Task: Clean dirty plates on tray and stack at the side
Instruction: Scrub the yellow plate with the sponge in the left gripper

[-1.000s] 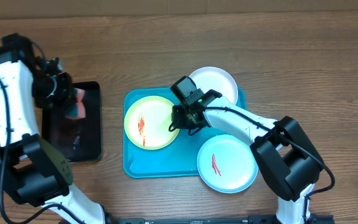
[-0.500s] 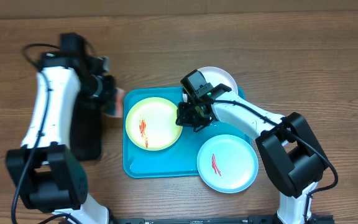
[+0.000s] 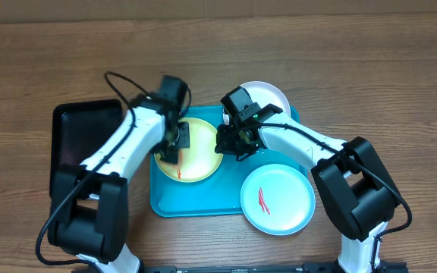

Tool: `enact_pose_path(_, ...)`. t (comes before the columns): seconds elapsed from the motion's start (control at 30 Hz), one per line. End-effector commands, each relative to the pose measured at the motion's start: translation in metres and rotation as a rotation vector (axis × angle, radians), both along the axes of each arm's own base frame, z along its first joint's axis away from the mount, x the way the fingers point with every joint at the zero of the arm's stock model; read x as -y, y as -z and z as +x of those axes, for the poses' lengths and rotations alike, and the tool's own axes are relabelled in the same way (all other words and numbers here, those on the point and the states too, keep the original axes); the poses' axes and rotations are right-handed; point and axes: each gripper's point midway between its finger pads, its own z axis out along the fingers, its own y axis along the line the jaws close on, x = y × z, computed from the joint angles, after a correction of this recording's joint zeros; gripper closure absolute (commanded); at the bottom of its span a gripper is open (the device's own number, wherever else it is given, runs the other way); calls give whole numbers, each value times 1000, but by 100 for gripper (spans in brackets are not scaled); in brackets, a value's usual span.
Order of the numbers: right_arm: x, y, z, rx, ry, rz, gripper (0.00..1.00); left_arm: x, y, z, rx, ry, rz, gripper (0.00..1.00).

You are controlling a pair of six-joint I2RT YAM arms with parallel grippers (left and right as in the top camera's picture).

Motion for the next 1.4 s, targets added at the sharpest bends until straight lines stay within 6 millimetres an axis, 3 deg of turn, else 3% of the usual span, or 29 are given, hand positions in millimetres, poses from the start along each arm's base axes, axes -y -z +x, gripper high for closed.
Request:
enact_pose_path(0.0,1,8,-2,-8,4,-11,95,-31,-5,-1,69,-111,170,96)
enact_pose_path(0.13,1,8,-1,-5,4,-9,95,-30,5,-10,47,-103,163,96)
enact_pose_path(0.2,1,8,-1,-4,4,-8,95,-20,11,-12,42,-89,119,96)
enact_pose_path(0.37,1,8,-1,-4,3,-9,95,54,19,-28,-58,131,-279,96)
enact_pose_path(0.47,1,8,-1,-4,3,-9,95,82,14,-34,-89,180,-447,96)
enact_pose_path(0.57,1,8,-1,-5,3,-9,95,82,15,-26,-60,180,-439,96)
enact_pose_path(0.67,1,8,-2,-6,3,-10,95,68,18,-8,10,126,-358,96)
enact_pose_path(0.87,2,9,-3,-11,3,-14,95,5,17,31,202,-32,3,96)
enact_pose_path(0.97,2,9,-3,-11,3,-14,95,-24,12,35,241,-71,168,96)
enact_pose_path(1.07,2,9,-3,-11,4,-14,95,-33,15,25,201,-69,218,96)
enact_pose_path(1.2,2,9,-2,-9,5,-17,95,-24,24,-4,63,-31,157,96)
enact_pose_path(1.37,2,9,-2,-9,5,-17,94,46,28,-49,-157,230,-254,96)
